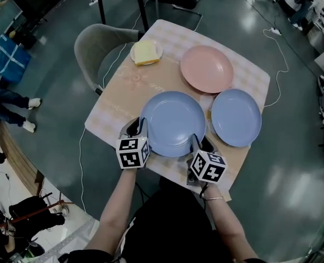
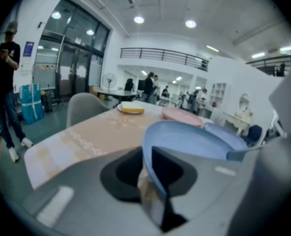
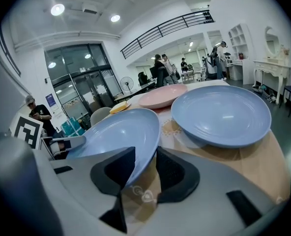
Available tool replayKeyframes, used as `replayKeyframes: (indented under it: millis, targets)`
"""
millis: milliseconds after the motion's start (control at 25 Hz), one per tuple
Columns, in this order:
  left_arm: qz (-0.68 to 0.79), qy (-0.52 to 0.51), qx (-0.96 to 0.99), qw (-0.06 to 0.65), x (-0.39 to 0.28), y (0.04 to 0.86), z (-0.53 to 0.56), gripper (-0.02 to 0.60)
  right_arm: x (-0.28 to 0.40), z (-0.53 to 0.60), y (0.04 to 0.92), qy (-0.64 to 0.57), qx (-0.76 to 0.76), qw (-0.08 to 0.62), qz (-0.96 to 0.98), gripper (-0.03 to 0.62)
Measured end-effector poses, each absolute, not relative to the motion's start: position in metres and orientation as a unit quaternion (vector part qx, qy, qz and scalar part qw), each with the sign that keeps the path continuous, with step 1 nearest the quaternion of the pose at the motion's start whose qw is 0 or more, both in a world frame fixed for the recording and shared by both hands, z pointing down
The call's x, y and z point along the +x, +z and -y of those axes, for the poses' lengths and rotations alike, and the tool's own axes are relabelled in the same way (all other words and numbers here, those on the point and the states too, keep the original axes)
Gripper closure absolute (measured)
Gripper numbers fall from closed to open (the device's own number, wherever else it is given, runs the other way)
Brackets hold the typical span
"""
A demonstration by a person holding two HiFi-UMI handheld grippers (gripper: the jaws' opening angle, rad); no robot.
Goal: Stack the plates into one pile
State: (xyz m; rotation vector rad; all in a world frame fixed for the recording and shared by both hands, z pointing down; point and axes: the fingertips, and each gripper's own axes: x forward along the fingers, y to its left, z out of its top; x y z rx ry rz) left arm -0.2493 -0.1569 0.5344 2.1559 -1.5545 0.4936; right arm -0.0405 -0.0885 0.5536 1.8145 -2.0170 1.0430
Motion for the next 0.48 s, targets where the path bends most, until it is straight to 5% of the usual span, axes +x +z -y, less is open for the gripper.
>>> replayKeyframes:
  millis: [480]
  targets:
    - [0.565, 0.147, 0.787, 0.199, -0.241, 0.5, 0.122, 0.526, -0.025, 0.06, 0.518, 0.327, 0.642, 0.08, 0.689, 0.5]
